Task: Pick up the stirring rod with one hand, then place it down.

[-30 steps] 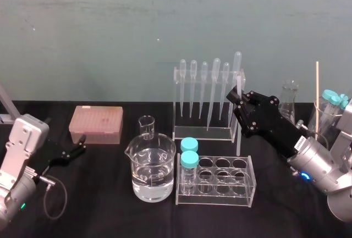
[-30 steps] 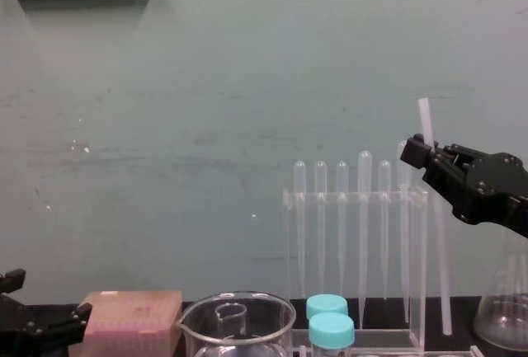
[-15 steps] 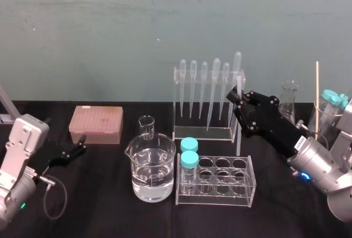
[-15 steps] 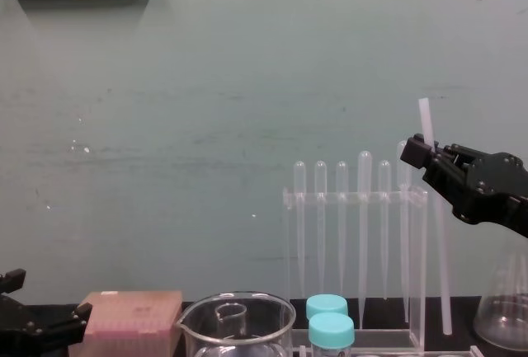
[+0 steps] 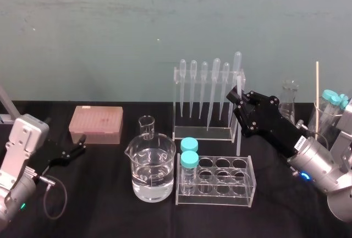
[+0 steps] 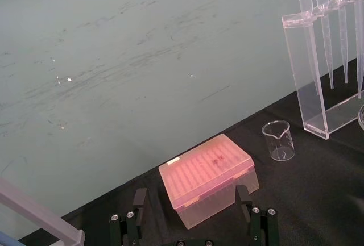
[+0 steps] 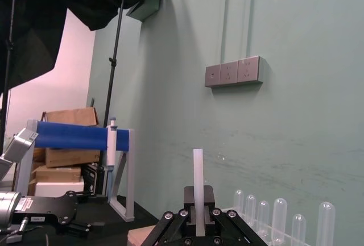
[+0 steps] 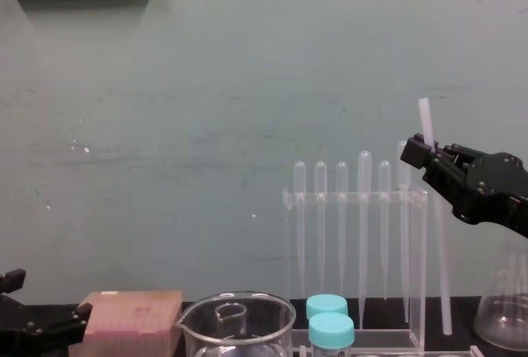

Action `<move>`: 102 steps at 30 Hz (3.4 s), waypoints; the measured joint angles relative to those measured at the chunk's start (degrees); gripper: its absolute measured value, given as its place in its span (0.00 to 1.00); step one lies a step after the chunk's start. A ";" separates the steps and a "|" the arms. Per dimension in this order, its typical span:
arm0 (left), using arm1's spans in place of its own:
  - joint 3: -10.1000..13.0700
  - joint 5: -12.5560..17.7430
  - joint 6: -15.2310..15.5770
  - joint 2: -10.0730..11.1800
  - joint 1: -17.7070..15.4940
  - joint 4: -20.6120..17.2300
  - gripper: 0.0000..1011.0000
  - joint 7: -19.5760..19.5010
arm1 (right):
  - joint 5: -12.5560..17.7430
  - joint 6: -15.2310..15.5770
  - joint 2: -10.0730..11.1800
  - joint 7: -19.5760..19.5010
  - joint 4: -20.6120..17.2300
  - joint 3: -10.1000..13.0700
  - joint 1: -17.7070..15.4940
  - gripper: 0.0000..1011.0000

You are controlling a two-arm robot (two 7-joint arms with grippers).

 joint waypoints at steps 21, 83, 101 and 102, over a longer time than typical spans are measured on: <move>0.00 0.00 0.00 0.00 0.00 0.00 0.99 0.00 | 0.00 0.00 0.00 0.00 0.00 0.00 0.00 0.07; 0.00 0.00 0.00 0.00 0.00 0.00 0.99 0.00 | -0.92 9.07 3.55 -1.22 -6.90 -0.30 -4.54 0.07; 0.00 0.00 0.00 0.00 0.00 0.00 0.99 0.00 | -1.68 10.68 2.91 0.47 -0.09 -2.96 -0.97 0.07; 0.00 0.00 0.00 0.00 0.00 0.00 0.99 0.00 | -1.86 10.68 2.74 0.58 0.78 -3.18 -0.62 0.07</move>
